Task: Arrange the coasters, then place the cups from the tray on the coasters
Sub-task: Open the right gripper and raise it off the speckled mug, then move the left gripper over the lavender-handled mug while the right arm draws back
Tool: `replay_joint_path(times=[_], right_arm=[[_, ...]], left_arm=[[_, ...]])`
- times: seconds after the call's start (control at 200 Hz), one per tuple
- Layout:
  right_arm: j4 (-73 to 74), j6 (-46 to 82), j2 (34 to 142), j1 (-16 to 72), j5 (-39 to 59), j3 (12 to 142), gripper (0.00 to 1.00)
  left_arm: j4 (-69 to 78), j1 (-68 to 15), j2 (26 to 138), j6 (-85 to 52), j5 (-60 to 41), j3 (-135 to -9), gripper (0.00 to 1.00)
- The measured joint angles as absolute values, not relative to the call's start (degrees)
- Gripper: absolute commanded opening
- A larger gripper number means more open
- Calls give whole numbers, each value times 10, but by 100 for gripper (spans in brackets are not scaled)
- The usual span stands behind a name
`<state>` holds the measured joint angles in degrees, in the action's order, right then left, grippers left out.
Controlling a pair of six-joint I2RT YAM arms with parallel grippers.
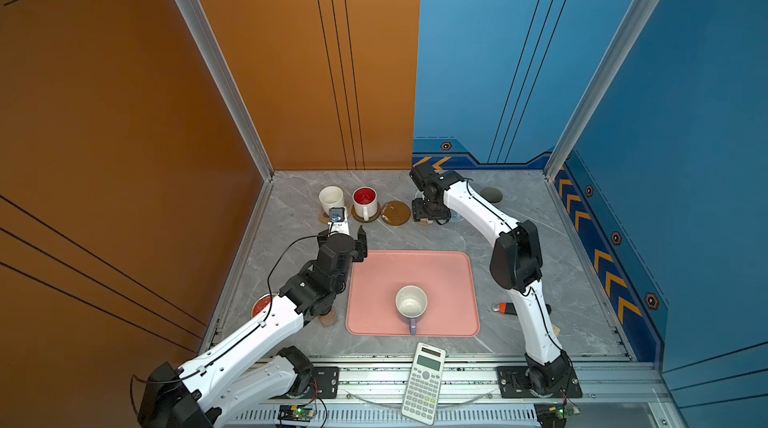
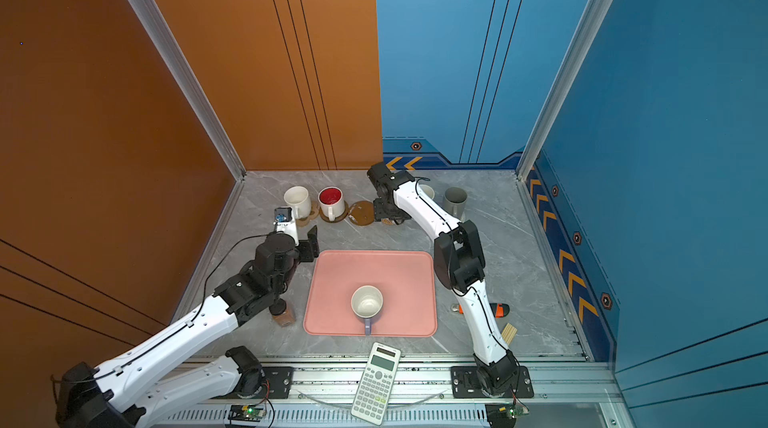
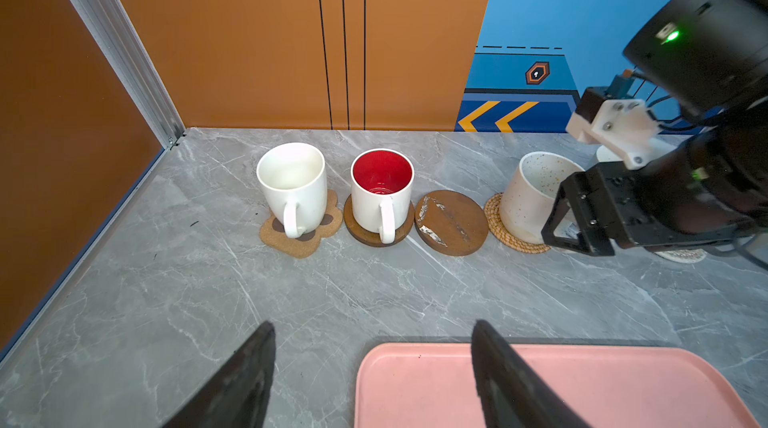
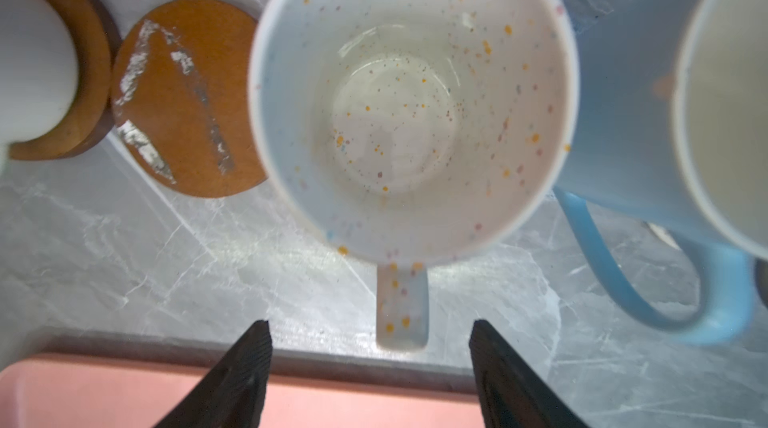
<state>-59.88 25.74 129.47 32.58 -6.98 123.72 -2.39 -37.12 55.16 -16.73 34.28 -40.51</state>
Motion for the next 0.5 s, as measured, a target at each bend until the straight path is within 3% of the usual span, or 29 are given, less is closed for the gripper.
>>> replay_joint_path(times=[0.255,0.496], right_arm=[[-569,263,1143,369,-113,1129,75],[-451,284,975,406,-166,963,77]], left_arm=[[-23,-371,552,-167,335,-405,74],[-24,-371,562,-167,309,-406,74]])
